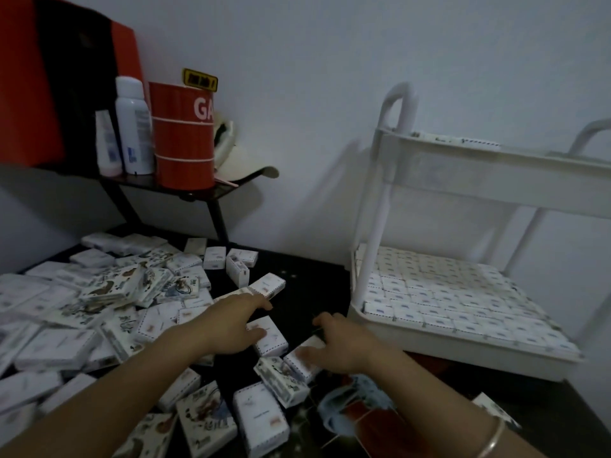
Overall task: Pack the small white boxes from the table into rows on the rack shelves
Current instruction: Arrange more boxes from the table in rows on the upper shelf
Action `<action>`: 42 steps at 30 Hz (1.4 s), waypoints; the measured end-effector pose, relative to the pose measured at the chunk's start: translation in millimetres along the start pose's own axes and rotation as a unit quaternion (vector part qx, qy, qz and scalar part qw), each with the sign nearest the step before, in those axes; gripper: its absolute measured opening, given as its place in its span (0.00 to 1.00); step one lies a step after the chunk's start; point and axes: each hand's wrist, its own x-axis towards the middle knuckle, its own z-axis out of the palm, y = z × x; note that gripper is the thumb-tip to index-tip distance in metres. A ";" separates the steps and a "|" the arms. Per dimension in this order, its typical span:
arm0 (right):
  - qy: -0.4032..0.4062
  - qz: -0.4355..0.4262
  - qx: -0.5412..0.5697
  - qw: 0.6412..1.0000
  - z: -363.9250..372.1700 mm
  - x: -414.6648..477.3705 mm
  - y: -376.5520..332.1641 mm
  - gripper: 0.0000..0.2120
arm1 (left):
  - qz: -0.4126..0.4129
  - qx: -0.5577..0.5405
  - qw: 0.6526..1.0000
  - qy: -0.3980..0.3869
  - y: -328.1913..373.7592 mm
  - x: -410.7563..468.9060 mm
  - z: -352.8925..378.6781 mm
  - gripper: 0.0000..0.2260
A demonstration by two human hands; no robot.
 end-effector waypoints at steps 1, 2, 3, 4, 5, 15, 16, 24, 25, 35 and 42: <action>-0.009 -0.005 -0.005 1.000 3.9 0.2 0.9 0.40 | -0.007 0.000 1.000 -0.003 -1.0 2.5 2.8 0.25; -0.014 -0.012 -0.008 1.000 6.1 -0.2 1.9 0.40 | -0.013 -0.006 1.000 -0.013 -1.8 4.9 4.3 0.26; -0.015 -0.018 -0.003 1.000 6.8 -0.8 2.7 0.39 | -0.019 -0.024 0.999 -0.031 -3.0 7.2 4.2 0.28; -0.014 -0.020 0.007 1.000 6.4 -1.6 3.5 0.37 | -0.024 -0.051 0.997 -0.050 -4.1 9.4 2.9 0.29; -0.011 -0.018 0.023 1.000 5.5 -2.5 4.1 0.34 | -0.029 -0.078 0.994 -0.067 -5.3 11.1 1.0 0.29; -0.007 0.021 0.123 0.992 -3.3 -25.2 28.3 0.26 | -0.030 -0.279 0.954 -0.104 2.9 3.3 -8.5 0.21; -0.021 0.018 0.121 0.992 -6.0 -29.2 30.7 0.26 | -0.025 -0.295 0.949 -0.107 5.9 0.3 -11.4 0.19; -0.021 0.015 0.334 0.942 -39.1 -64.4 51.9 0.19 | 0.019 -0.324 0.940 -0.101 43.1 -14.3 -49.0 0.19; -0.013 0.008 0.375 0.927 -46.1 -70.8 53.9 0.18 | 0.028 -0.328 0.939 -0.099 51.0 -16.1 -56.7 0.19; 0.049 -0.085 0.542 0.835 -132.8 -148.6 68.4 0.14 | 0.148 -0.301 0.940 -0.066 160.6 -26.1 -152.9 0.17; 0.166 -0.128 0.533 0.820 -191.2 -182.1 81.9 0.15 | 0.201 -0.230 0.952 0.017 225.1 2.1 -229.8 0.15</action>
